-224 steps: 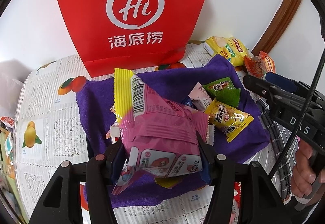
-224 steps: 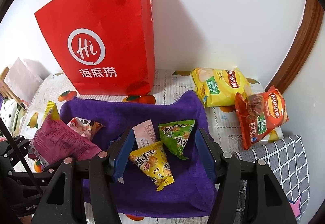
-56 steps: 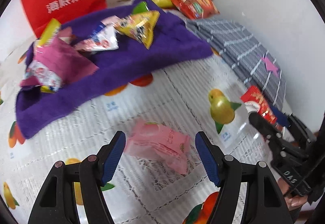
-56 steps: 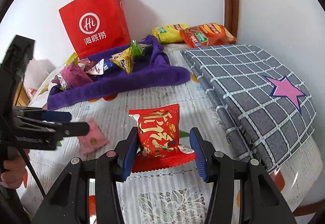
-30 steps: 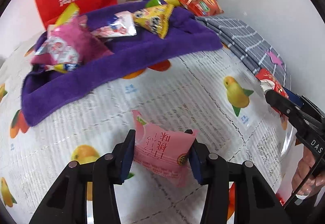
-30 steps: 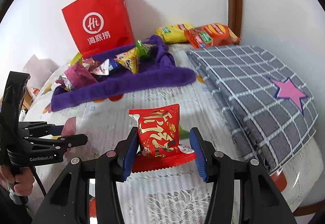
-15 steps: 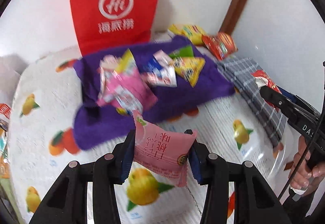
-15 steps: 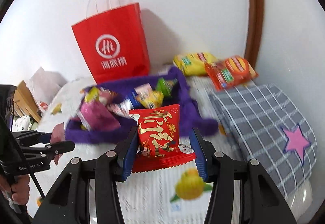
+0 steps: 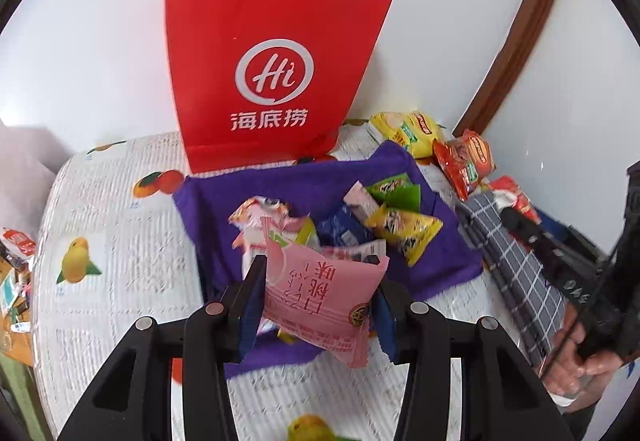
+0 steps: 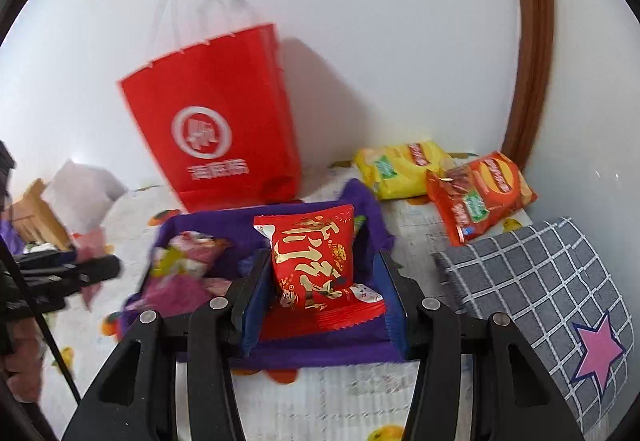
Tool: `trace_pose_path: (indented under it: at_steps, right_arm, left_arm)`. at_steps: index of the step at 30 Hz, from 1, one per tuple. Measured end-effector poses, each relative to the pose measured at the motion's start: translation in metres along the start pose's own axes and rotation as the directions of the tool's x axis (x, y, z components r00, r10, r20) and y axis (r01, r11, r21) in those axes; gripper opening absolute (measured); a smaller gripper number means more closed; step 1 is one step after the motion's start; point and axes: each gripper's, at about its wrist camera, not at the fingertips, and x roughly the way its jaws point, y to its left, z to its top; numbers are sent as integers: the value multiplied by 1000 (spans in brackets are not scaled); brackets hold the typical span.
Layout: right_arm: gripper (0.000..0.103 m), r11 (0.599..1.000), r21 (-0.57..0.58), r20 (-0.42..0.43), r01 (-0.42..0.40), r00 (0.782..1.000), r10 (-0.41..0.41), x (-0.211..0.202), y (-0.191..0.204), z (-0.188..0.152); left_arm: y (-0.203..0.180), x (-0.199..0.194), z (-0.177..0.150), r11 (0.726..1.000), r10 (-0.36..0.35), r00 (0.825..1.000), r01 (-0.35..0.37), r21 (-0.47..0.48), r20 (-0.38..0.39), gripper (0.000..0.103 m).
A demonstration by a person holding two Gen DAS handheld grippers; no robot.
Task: Organize snacks
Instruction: 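Carry the red packet and pink cake packet in both tools over the purple towel, then lower both packets onto the purple towel and open both tools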
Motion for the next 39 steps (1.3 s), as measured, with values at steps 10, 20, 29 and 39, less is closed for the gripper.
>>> trace_pose_path:
  at_steps: [10,20,29,39]
  right_arm:
    - [50,998,31,-96,62,994,-59,68,-32,-19]
    - [50,997,12,-111,71,991,-70,89,-22,-38]
    - [50,997,13,-78,78,994,-76,86,-15,-46]
    - [51,997,-7,-84,73,994,-73,91,-11,-50]
  left_arm:
    - [-26,40,30,999,-42,999,42,7,5,45]
    - [-37,80,29,998,-53,997,55,22,-51,45]
    - [-53,98,19,996,-36,995,42,73,-91,46]
    - [-56,102,17,997,-24,994,31,69,-103,47]
